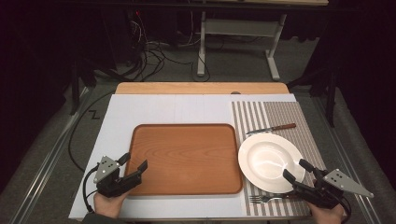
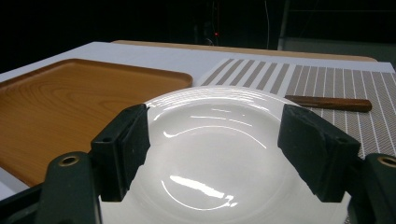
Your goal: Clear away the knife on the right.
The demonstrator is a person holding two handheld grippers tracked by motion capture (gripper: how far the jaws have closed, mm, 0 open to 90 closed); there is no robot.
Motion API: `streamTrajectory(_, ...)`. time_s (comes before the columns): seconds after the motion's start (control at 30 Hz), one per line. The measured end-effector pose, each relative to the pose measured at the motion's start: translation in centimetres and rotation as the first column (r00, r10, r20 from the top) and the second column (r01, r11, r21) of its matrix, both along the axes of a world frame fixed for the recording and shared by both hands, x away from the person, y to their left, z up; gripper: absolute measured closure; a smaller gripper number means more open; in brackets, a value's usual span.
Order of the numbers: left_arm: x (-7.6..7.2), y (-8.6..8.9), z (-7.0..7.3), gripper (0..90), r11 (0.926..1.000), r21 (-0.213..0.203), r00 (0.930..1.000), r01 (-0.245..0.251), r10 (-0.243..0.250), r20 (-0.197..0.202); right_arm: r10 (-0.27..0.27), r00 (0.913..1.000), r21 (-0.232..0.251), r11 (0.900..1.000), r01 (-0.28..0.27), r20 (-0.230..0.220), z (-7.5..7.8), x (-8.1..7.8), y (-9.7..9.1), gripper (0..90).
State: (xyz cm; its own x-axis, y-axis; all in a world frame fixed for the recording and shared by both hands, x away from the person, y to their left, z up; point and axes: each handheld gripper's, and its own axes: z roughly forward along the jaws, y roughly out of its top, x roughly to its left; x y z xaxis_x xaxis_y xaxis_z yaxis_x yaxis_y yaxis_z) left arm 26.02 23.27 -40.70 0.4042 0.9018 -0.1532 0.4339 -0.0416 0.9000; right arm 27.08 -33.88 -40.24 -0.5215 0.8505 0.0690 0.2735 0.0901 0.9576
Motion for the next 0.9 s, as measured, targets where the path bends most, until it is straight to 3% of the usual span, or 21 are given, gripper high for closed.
streamTrajectory(0.47,0.08,-0.26,-0.05,29.9,0.9999,0.016,1.0,0.005,-0.005,-0.001,0.007,0.9994,0.035,0.9994,-0.005,-0.034,-0.16,0.3,-0.46,25.9)
streamTrajectory(0.9,0.11,-0.43,-0.03,29.8,0.9996,0.029,1.0,0.008,-0.008,0.005,0.011,0.9998,0.006,0.9999,-0.011,-0.018,0.02,0.25,-0.01,25.1)
